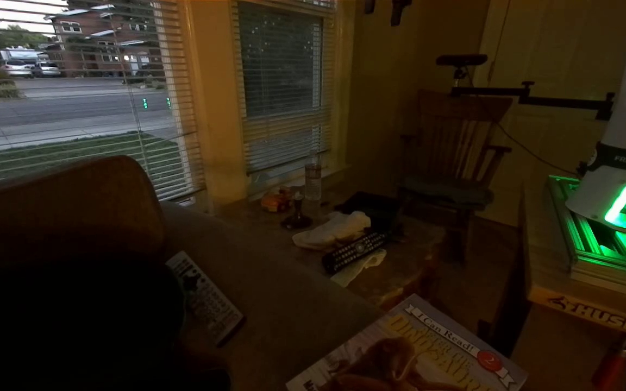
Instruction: Put one battery into the black object
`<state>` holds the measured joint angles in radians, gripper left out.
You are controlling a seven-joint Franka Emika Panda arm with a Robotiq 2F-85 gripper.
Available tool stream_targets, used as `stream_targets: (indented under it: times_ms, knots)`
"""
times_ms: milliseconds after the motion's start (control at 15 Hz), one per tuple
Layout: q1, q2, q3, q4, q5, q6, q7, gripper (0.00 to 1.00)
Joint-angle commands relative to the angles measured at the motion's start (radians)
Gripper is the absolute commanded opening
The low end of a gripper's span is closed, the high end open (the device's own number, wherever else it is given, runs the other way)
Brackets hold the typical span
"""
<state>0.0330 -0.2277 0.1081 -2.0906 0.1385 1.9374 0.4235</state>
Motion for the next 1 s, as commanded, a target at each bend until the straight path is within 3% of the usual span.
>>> stream_targets:
  times_ms: [0, 267, 467, 600, 933]
  knots:
    - [-0.048, 0.112, 0.004, -0.06, -0.166, 0.234, 0.12, 1.0]
    - [-0.071, 0.251, -0.041, -0.09, -0.374, 0.41, 0.316, 1.0]
    - [-0.054, 0.348, -0.095, -0.098, -0.462, 0.51, 0.381, 1.0]
    - [-0.042, 0.415, -0.128, -0.094, -0.498, 0.573, 0.379, 1.0]
    - [-0.023, 0.585, -0.181, -0.071, -0.456, 0.8, 0.255, 1.0]
